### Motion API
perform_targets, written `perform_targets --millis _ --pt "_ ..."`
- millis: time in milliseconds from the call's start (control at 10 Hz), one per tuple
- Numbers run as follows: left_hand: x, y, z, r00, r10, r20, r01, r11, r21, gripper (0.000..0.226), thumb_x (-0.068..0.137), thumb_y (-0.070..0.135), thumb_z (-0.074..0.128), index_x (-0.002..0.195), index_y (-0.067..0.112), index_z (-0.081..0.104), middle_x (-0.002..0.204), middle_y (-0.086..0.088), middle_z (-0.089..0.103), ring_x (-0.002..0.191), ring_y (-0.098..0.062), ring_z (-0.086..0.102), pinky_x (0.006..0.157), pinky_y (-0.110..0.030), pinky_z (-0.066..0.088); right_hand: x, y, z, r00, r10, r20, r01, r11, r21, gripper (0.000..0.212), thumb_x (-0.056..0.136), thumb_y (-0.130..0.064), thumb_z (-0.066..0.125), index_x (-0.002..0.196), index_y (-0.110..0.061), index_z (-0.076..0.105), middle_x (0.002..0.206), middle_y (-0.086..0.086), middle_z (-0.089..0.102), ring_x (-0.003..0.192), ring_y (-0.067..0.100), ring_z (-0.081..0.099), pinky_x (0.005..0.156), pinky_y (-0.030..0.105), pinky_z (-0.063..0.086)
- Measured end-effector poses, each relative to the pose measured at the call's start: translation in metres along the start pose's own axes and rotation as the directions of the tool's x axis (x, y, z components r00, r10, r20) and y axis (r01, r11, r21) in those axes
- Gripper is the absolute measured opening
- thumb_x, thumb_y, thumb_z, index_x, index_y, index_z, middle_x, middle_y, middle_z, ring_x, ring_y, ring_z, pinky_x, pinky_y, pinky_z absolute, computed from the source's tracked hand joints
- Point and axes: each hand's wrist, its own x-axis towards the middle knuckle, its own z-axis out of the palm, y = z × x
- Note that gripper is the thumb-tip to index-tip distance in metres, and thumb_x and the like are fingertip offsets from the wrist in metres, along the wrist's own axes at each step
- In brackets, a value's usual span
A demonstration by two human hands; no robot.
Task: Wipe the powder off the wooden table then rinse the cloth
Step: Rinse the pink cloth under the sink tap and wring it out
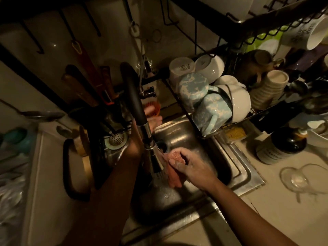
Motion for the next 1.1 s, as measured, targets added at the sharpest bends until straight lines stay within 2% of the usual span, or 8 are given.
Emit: perform_targets --millis 100,200,300,400,600,800,900,1100 --pt "-0.082 0.011 0.010 0.992 -0.051 0.117 0.053 0.998 -0.020 0.032 0.104 0.020 0.039 0.121 0.004 0.061 0.104 -0.019 0.072 0.094 -0.023 0.073 0.075 -0.038 0.059 -0.001 0.006 0.006 1.000 0.019 0.019 -0.019 1.000 0.005 0.011 0.095 -0.019 0.069 0.104 -0.026 0.069 0.093 -0.008 0.073 0.087 0.006 0.067 0.078 0.025 0.050" --pt "-0.114 -0.030 -0.009 0.974 -0.225 0.017 0.224 0.973 0.054 0.032 0.101 0.027 0.049 0.124 0.005 0.056 0.105 -0.008 0.064 0.104 -0.032 0.063 0.087 -0.043 0.052 -0.005 0.011 0.016 0.999 0.032 0.022 -0.032 0.999 -0.005 0.012 0.096 -0.024 0.067 0.103 -0.033 0.068 0.090 -0.010 0.072 0.084 0.006 0.067 0.074 0.023 0.050" --pt "-0.143 -0.046 -0.009 0.940 -0.334 0.074 0.339 0.938 -0.077 0.013 0.101 0.012 0.048 0.109 0.009 0.058 0.104 -0.013 0.067 0.090 -0.031 0.065 0.082 -0.048 0.051 -0.010 0.021 0.027 1.000 0.020 -0.024 -0.021 0.999 -0.040 0.014 0.095 -0.022 0.066 0.097 -0.036 0.067 0.089 -0.009 0.070 0.083 0.004 0.065 0.073 0.024 0.050" --pt "-0.156 -0.053 -0.005 0.964 -0.247 0.097 0.253 0.966 -0.055 0.019 0.098 0.014 0.058 0.116 0.014 0.062 0.109 -0.014 0.073 0.098 -0.032 0.071 0.082 -0.048 0.058 -0.016 0.031 0.036 0.998 0.022 -0.051 -0.025 0.998 -0.059 0.015 0.095 -0.007 0.064 0.102 -0.021 0.068 0.094 0.000 0.071 0.088 0.013 0.067 0.079 0.029 0.055" --pt "-0.168 -0.054 -0.011 0.989 -0.148 -0.011 0.146 0.985 -0.091 0.019 0.094 -0.003 0.055 0.108 0.007 0.062 0.098 -0.011 0.075 0.087 -0.024 0.074 0.067 -0.032 0.057 -0.020 0.047 0.038 0.999 0.036 -0.027 -0.039 0.990 -0.133 0.011 0.091 -0.018 0.073 0.092 -0.027 0.068 0.095 -0.001 0.071 0.090 0.015 0.068 0.081 0.032 0.056" --pt "-0.171 -0.063 -0.012 0.997 -0.057 -0.056 0.047 0.985 -0.166 0.008 0.093 -0.003 0.057 0.090 0.004 0.057 0.080 -0.012 0.072 0.067 -0.024 0.069 0.059 -0.032 0.057 -0.010 0.050 0.047 0.997 -0.004 0.075 0.033 0.919 -0.392 0.025 0.094 -0.015 0.063 0.109 -0.034 0.058 0.099 -0.008 0.065 0.093 0.004 0.061 0.083 0.025 0.049" --pt "-0.168 -0.066 -0.017 0.997 -0.044 -0.068 0.031 0.983 -0.181 0.010 0.094 -0.004 0.055 0.092 0.005 0.058 0.076 -0.005 0.073 0.067 -0.018 0.069 0.059 -0.028 0.056 -0.006 0.044 0.052 0.996 0.014 0.087 0.017 0.936 -0.352 0.029 0.099 -0.021 0.061 0.121 -0.038 0.054 0.101 -0.017 0.065 0.093 -0.007 0.062 0.080 0.011 0.047" --pt "-0.161 -0.072 -0.022 1.000 -0.011 -0.016 0.010 0.999 -0.049 0.014 0.100 -0.002 0.047 0.095 0.007 0.055 0.070 -0.005 0.068 0.054 -0.016 0.062 0.052 -0.027 0.049 -0.007 0.043 0.056 0.992 -0.034 0.124 0.080 0.918 -0.388 0.016 0.103 -0.026 0.056 0.105 -0.041 0.062 0.097 -0.025 0.062 0.095 -0.016 0.058 0.081 0.005 0.042"
